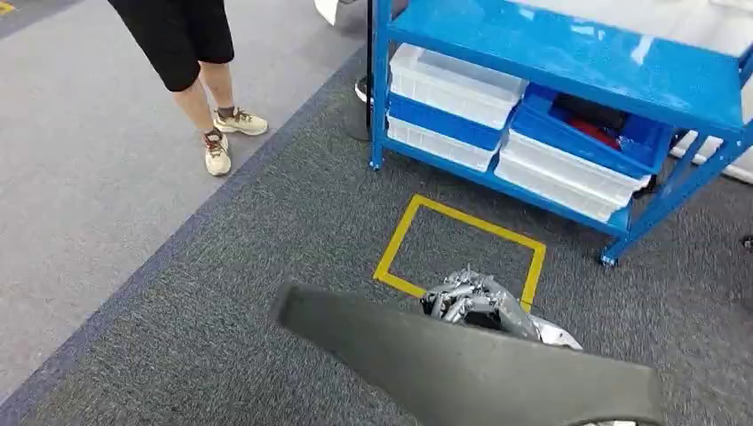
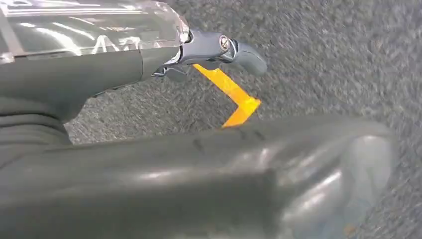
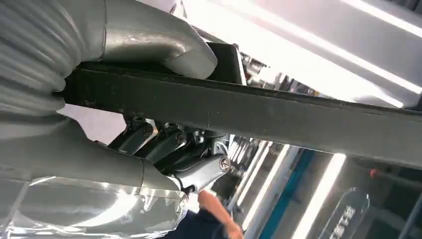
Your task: Take the parts from the cabinet and place them on the table.
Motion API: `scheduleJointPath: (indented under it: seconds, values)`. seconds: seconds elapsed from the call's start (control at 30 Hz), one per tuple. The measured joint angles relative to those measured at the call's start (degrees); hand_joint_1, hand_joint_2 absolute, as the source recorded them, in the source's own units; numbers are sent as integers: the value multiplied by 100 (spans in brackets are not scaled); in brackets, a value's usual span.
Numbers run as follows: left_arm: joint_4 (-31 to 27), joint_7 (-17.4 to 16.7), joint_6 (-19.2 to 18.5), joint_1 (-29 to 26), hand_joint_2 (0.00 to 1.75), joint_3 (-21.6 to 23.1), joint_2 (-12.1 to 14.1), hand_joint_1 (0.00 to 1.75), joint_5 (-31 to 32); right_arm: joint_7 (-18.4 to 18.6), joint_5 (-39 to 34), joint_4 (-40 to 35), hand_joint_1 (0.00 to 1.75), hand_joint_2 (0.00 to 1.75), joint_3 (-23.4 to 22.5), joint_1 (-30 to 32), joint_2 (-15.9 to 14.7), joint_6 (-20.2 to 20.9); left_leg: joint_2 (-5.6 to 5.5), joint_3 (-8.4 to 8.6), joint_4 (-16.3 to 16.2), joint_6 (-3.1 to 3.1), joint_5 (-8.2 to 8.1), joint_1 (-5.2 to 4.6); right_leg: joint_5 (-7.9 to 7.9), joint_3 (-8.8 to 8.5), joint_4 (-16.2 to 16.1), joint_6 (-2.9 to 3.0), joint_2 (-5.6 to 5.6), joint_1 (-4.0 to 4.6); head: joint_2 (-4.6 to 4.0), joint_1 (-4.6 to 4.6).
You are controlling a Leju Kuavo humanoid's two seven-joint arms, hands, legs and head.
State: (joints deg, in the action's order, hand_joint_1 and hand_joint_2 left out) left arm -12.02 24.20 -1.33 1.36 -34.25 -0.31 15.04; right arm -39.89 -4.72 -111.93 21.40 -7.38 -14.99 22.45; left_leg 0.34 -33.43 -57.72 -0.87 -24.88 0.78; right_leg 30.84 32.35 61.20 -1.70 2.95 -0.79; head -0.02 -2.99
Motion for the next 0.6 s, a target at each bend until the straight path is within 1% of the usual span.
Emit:
scheduleJointPath:
  seconds: [0.03, 0.07, 0.1, 0.13, 0.17, 0.2, 0.23, 0.27, 0.3, 0.33, 0.37, 0.4, 0.43, 0.47, 0.5, 0.53, 0.57, 0.6]
  values:
    - [0, 2, 0, 21, 0, 2, 0, 0, 0, -7, -2, 0, 173, 175, 7, 12, -11, -2, -52, -13, -1, -18, 12, 1, 233, 183, 400, -9, -167, -3, 0, 2]
    - [0, 2, 0, 31, 0, 9, -2, 0, 0, -4, 0, 0, 173, 175, 18, 33, -31, -2, -125, -22, -2, -24, 16, -2, 443, 401, 856, -18, -241, -5, 0, 2]
    - [0, 2, 0, 32, 0, 18, -4, 0, 0, -2, 0, 2, 173, 175, 31, 61, -35, -2, -204, -32, -6, -29, 20, -11, 580, 595, 1249, -22, -268, -2, 0, 0]
    - [0, 2, 0, 31, 0, 26, -7, 0, 0, -2, 0, 4, 173, 175, 42, 80, -44, -2, -295, -38, -19, -31, 22, -16, 582, 716, 1467, -23, -278, 0, 0, 0]
    - [0, 2, 0, 21, 0, 29, -9, 0, 0, -2, 0, 2, 173, 175, 53, 83, -44, -2, -373, -38, -29, -30, 23, -16, 434, 673, 1354, -10, -284, 0, 0, 2]
    - [0, 2, 0, 15, 0, 29, -13, 0, 0, -2, 0, 2, 173, 175, 59, 83, -44, -2, -455, -35, -43, -27, 21, -16, 173, 499, 984, 9, -297, -1, 0, 2]
    - [0, 2, 0, 17, 0, 31, -20, 0, 0, -2, 0, 2, 173, 175, 59, 83, -46, -2, -550, -31, -56, -18, 19, -16, -125, 242, 437, 36, -355, -4, 0, 0]
    - [0, 2, 0, 22, 0, 31, -24, 0, 0, -2, 0, 2, 173, 175, 61, 80, -50, -4, -624, -31, -67, -5, 17, -14, -353, 9, -68, 65, -579, -8, 0, 2]
    - [0, 2, 0, 30, 0, 35, -37, 0, 0, -2, 0, 2, 173, 175, 61, 86, -57, -7, -681, -56, -68, 35, 31, -28, -247, -66, -206, 85, -842, -31, 0, 0]
    - [0, 2, 0, 39, 0, 35, -37, 0, 0, -9, 0, -6, 173, 175, 63, 89, -59, -11, -770, -87, -85, 72, 46, -16, -292, -57, -259, 85, -771, -20, 0, 0]
    - [0, 0, 0, 28, 0, 37, -37, 0, 0, -4, 2, -11, 173, 175, 66, 89, -59, -13, -824, -119, -68, 117, 68, 9, -296, -44, -246, 104, -695, 6, 0, 0]
    - [0, 2, 0, 7, 0, 37, -37, 0, 0, -2, 2, -13, 173, 175, 70, 84, -61, -15, -894, -126, -43, 161, 93, 27, -300, -44, -247, 132, -643, 19, 0, 0]
    - [0, 2, 0, -17, 0, 40, -37, 0, 0, -2, 2, -15, 173, 175, 70, 79, -63, -15, -960, -139, -8, 204, 115, 15, -324, -58, -286, 173, -572, 8, 0, 0]
    - [0, 2, 0, -22, 0, 44, -41, 0, 7, -2, 2, -15, 173, 175, 70, 72, -63, -20, -746, -157, -88, 210, 74, -4, -368, -88, -361, 228, -452, -45, 0, 0]
    - [0, 2, 0, -15, 0, 50, -42, 0, 4, -4, 2, -20, 173, 175, 74, 79, -63, -20, -419, -238, -252, 214, -57, -47, -372, -101, -392, 268, -397, -36, 0, -2]
    - [0, 2, 0, 11, 0, 63, -39, 0, 4, -9, 0, -35, 173, 175, 77, 84, -63, -20, -217, -428, -658, 228, -307, -43, -371, -99, -393, 288, -298, -18, 0, -2]
    - [0, 2, 0, 27, 0, 74, -37, 0, 2, -11, 0, -35, 173, 175, 77, 90, -66, -17, -131, -648, -1148, 241, -552, -27, -365, -99, -392, 297, -204, 0, 0, -2]
    - [0, 2, 0, 37, 0, 81, -37, 0, 2, -9, 2, -35, 173, 175, 81, 95, -66, -17, -107, -855, -1606, 255, -740, -16, -359, -95, -390, 304, -106, 12, 0, -2]
